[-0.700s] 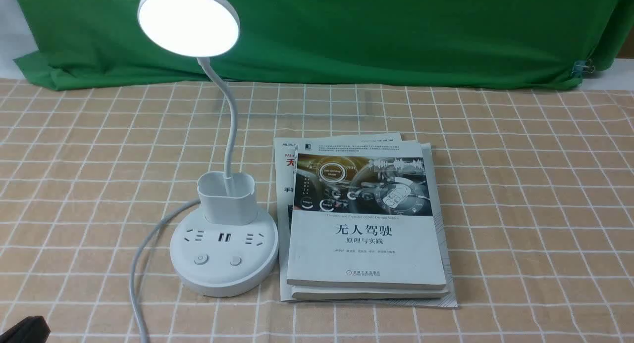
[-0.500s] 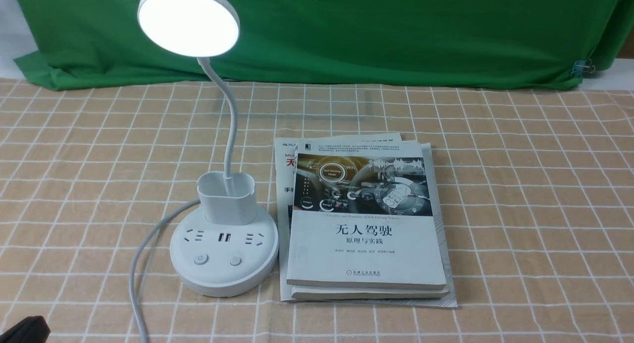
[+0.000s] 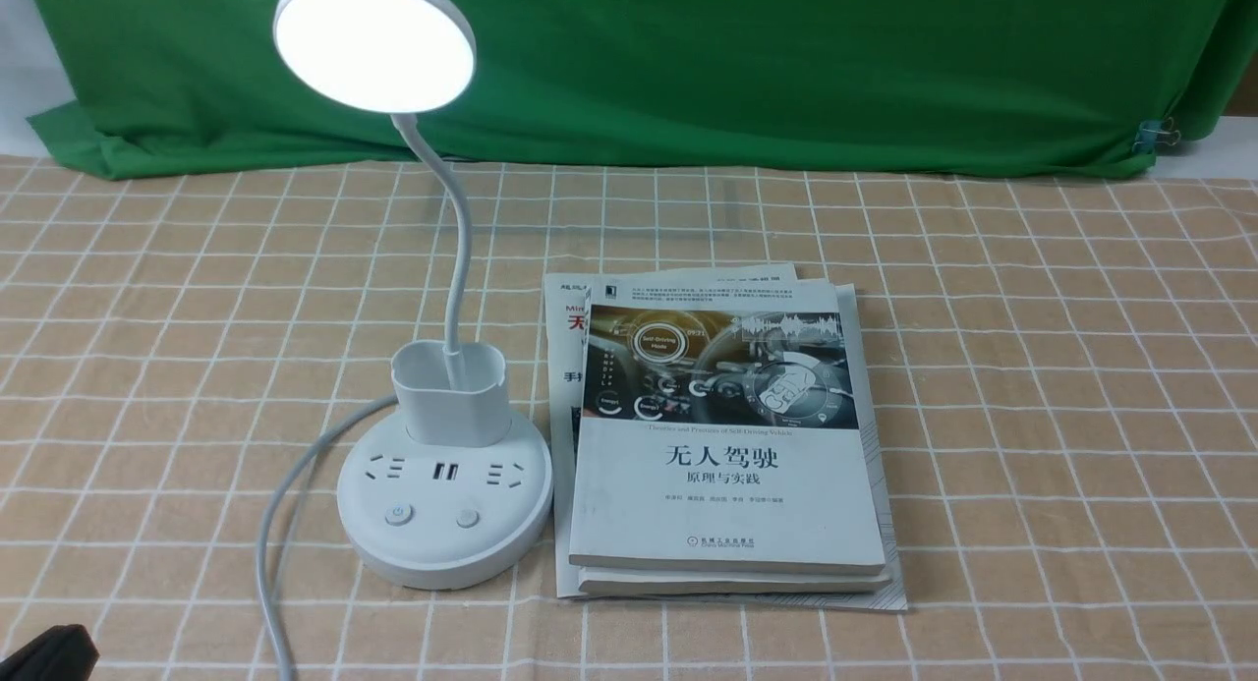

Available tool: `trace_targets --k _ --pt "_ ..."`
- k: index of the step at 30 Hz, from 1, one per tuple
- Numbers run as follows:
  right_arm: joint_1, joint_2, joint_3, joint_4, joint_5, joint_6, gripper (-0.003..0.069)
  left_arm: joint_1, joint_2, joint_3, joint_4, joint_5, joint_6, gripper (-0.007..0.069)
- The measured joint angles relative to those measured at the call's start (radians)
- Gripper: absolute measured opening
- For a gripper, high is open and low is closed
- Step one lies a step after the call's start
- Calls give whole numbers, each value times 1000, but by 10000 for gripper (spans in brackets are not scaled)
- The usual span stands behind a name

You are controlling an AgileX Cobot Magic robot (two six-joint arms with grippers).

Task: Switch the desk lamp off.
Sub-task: Use the left arm to press the button switch on the lamp holder

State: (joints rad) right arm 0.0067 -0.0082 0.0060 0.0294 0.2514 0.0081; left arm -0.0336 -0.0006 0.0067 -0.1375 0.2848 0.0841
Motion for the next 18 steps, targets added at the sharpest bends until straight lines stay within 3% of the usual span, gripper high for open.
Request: trace_targets --k 3,8,10,15,18 --pt "0 0 0 0 0 0 243 0 0 0 -114 -40 -31 0" --pt "0 0 0 0 0 0 243 0 0 0 -502 -196 -72 0" --pt "0 0 0 0 0 0 243 0 0 0 -599 -255 -73 0" --pt "0 0 0 0 0 0 243 0 4 -1 -632 -341 -71 6" --pt "0 0 0 0 0 0 243 0 74 -68 -588 -182 -71 7"
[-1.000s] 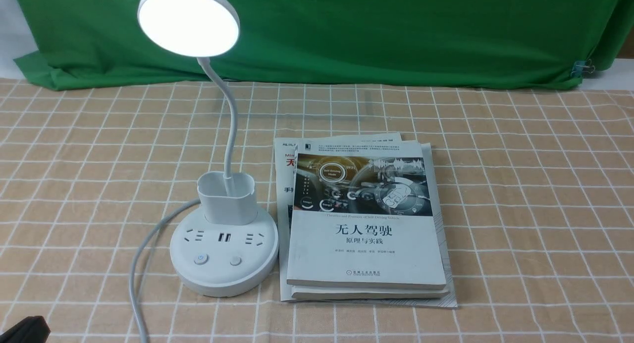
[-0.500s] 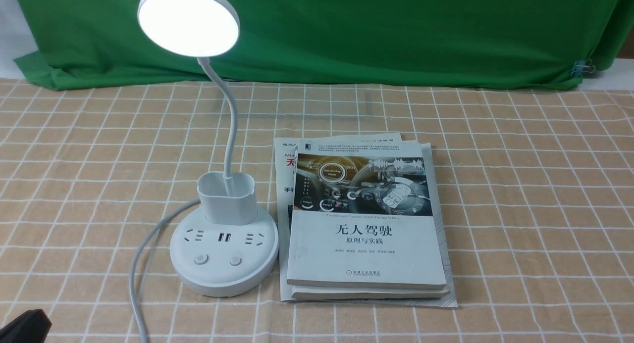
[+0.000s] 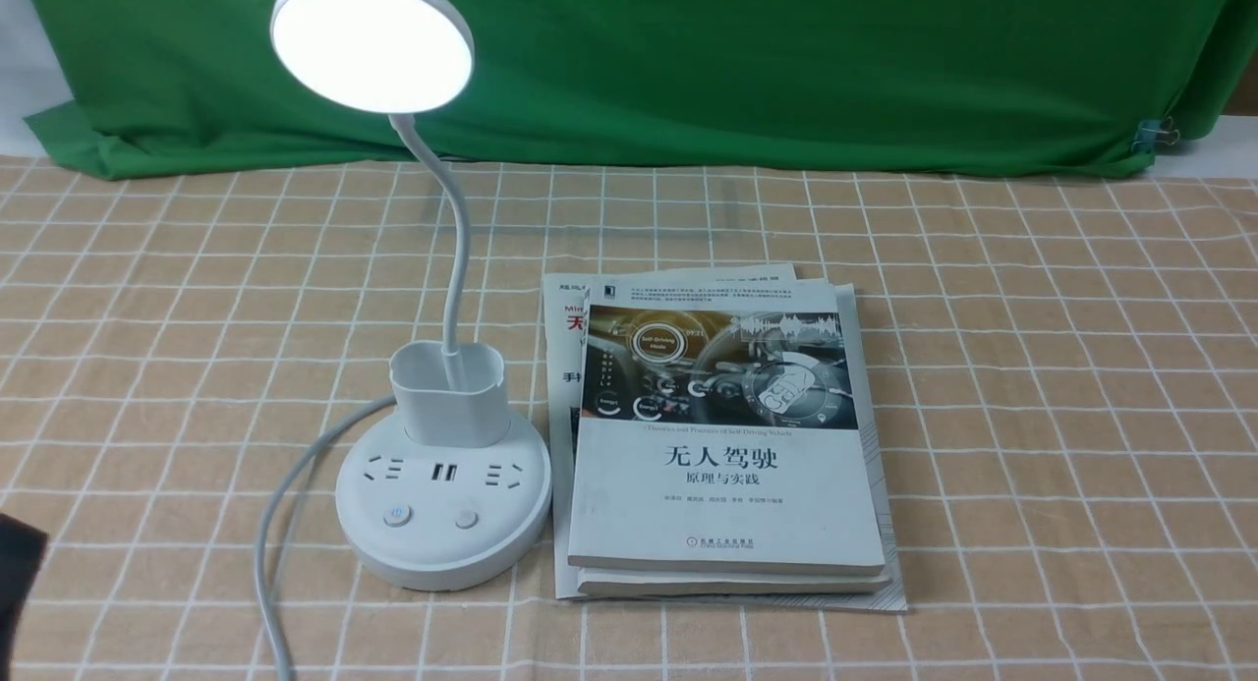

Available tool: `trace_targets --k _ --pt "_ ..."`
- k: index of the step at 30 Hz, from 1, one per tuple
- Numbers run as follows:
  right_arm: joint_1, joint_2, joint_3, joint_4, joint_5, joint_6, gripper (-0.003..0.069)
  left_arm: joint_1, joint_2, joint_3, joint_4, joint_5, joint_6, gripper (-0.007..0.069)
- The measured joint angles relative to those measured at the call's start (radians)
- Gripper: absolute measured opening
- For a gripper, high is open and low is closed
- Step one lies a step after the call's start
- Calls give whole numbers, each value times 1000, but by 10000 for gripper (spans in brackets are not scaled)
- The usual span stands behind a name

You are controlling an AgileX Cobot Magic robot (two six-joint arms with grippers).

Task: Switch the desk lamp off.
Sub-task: Use the left arm to press the button switch on the lamp holder

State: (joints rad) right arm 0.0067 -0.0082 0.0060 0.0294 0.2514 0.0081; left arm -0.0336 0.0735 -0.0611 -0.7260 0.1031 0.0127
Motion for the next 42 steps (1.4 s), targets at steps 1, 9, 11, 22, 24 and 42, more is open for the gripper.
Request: trace_targets --k 1,9,11,22,24,42 --pt "0 0 0 0 0 0 243 0 26 -33 15 41 0 7" --pt "0 0 0 0 0 0 243 0 608 -423 303 633 61 7" --pt "0 0 0 0 0 0 243 0 743 -491 356 703 96 7" --pt "0 0 0 0 0 0 243 -267 1346 -846 489 747 131 -8" --pt "0 0 0 0 0 0 243 -307 1394 -904 490 754 126 -8" --pt "0 0 0 0 0 0 243 -347 1711 -1100 546 718 107 -8"
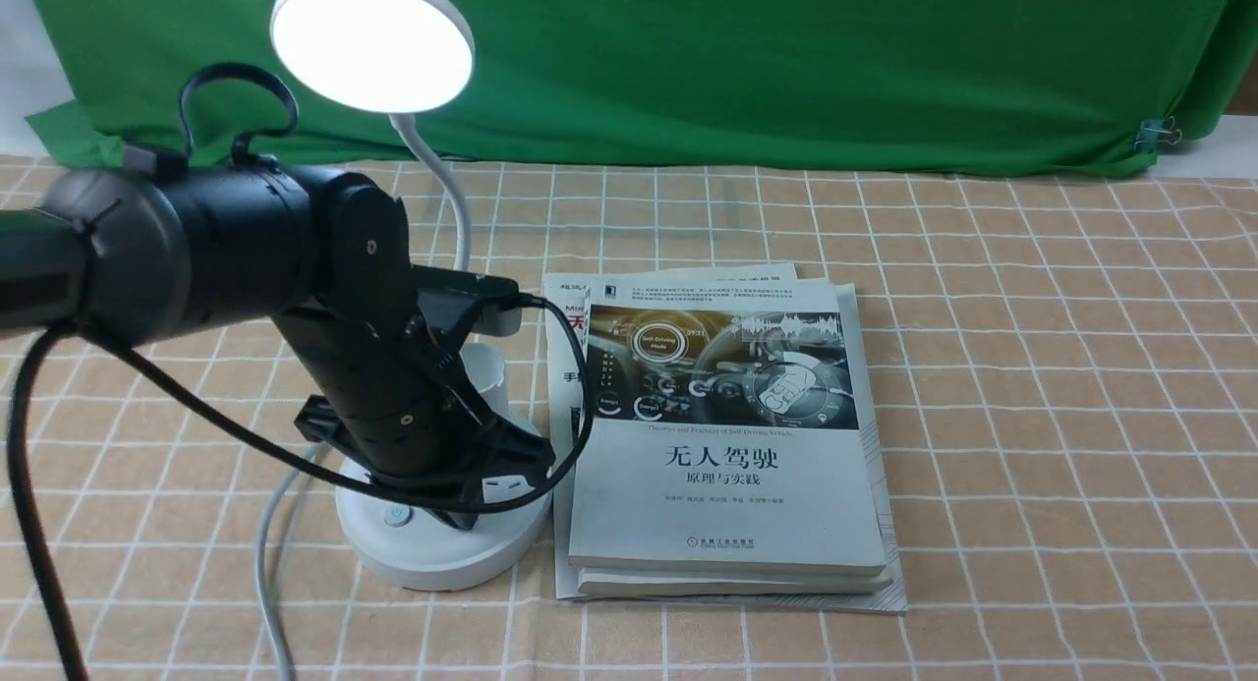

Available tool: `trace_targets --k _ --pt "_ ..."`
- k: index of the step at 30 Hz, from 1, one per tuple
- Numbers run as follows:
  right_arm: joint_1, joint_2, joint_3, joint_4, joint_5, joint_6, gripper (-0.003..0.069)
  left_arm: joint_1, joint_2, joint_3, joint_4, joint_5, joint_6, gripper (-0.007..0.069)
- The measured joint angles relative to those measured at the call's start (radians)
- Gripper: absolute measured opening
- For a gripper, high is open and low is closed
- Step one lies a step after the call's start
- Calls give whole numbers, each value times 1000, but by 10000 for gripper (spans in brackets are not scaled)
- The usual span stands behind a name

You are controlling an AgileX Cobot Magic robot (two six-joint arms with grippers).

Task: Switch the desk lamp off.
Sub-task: Use the left arm to press the button switch on the lamp holder

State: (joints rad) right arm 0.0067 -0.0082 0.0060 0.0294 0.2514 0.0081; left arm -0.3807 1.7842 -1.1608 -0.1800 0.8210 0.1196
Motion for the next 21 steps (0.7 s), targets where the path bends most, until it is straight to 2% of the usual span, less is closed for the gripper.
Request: trace_targets --k 21 --pt "0 0 0 0 0 0 243 -1 -42 -8 0 -3 0 -8"
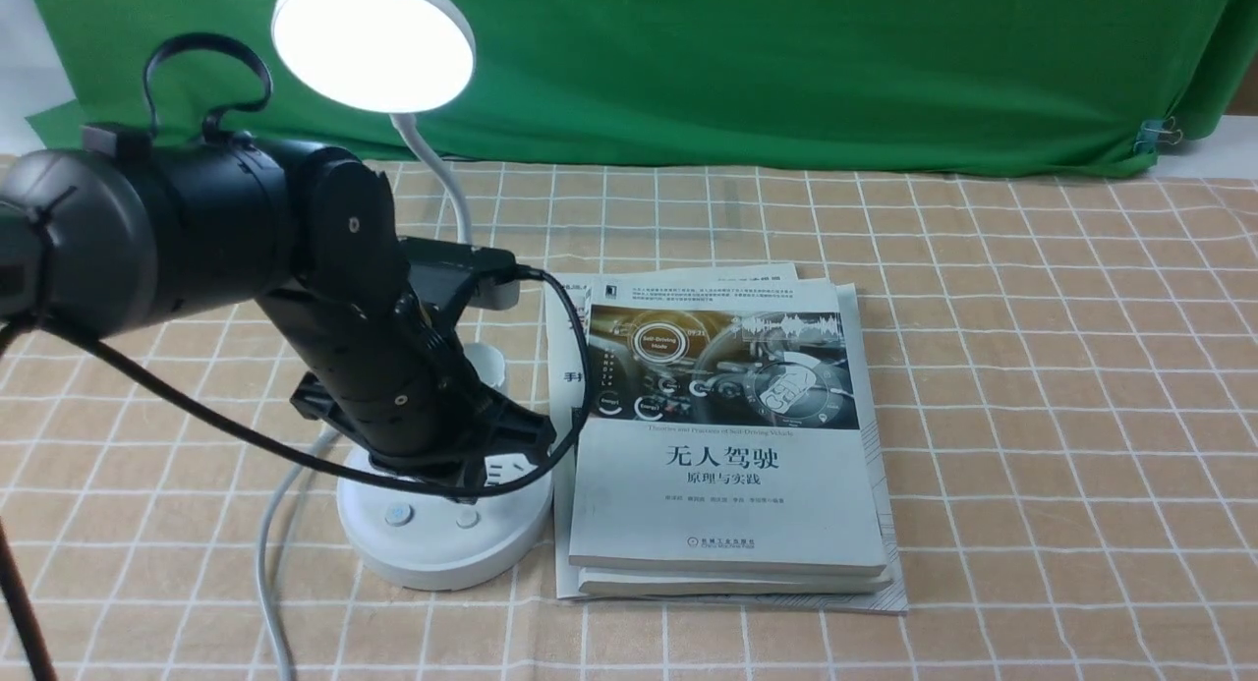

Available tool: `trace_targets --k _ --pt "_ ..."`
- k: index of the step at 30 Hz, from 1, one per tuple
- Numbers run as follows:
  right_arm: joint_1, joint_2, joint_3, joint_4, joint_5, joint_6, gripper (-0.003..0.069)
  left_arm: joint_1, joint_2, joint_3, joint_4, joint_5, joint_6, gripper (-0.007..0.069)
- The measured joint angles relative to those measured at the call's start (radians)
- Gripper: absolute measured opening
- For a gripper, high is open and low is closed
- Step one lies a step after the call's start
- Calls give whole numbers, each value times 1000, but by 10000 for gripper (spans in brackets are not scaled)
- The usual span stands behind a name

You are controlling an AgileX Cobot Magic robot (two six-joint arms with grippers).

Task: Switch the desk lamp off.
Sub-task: Use the left arm to press the button switch on the lamp holder

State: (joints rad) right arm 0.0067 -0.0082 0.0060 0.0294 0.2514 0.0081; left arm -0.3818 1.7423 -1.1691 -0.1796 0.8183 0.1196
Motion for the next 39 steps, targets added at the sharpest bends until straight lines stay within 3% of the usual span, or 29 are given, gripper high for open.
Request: trace_targets --k 8,21,39 --pt "0 0 0 0 0 0 243 0 54 -2 0 7 -1 -8" --pt "0 0 0 0 0 0 243 0 -63 1 1 -10 -1 -8" --pt "0 0 0 0 0 0 243 0 50 2 -7 -3 0 -8"
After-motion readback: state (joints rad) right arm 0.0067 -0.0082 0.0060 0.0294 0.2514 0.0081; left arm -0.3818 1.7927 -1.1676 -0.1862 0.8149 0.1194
